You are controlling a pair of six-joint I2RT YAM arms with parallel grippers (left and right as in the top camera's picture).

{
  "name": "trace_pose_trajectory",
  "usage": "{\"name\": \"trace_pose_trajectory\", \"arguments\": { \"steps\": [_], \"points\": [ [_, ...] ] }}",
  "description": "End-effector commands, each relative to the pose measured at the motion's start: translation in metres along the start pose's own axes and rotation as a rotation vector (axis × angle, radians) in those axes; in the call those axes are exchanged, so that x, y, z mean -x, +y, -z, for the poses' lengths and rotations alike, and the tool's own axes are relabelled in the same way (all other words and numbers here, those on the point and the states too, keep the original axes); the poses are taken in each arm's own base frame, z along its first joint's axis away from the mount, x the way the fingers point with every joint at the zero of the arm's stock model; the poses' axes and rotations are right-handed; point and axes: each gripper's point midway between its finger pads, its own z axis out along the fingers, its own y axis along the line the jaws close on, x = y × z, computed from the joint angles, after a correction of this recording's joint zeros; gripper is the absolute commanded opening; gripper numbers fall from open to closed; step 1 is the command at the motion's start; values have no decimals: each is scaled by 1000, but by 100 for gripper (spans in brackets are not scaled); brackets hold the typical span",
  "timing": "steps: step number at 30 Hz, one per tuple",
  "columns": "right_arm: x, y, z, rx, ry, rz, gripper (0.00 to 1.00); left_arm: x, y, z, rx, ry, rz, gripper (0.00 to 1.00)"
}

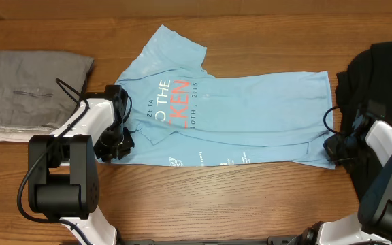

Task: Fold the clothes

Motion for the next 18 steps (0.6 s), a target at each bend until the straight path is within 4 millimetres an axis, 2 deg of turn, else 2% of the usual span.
{"name": "trace_pose_trajectory", "arguments": {
  "steps": [1,6,11,12,15,18],
  "points": [
    [10,-33,-15,-131,-22,-52,4,2,19,-12,75,6,48,32],
    [14,-18,-1,-75,2,-51,4,11,15,-1,57,-16,55,31],
    [33,4,37,-21,-7,-51,5,27,12,25,36,-45,63,32],
    [40,14,56,14,-13,-48,6,34,10,40,15,-55,67,32],
    [48,29,89,60,-21,6,10,45,9,71,-10,-80,75,32],
    [41,45,118,109,5,109,11,54,12,108,-31,-112,83,31]
  ]
}}
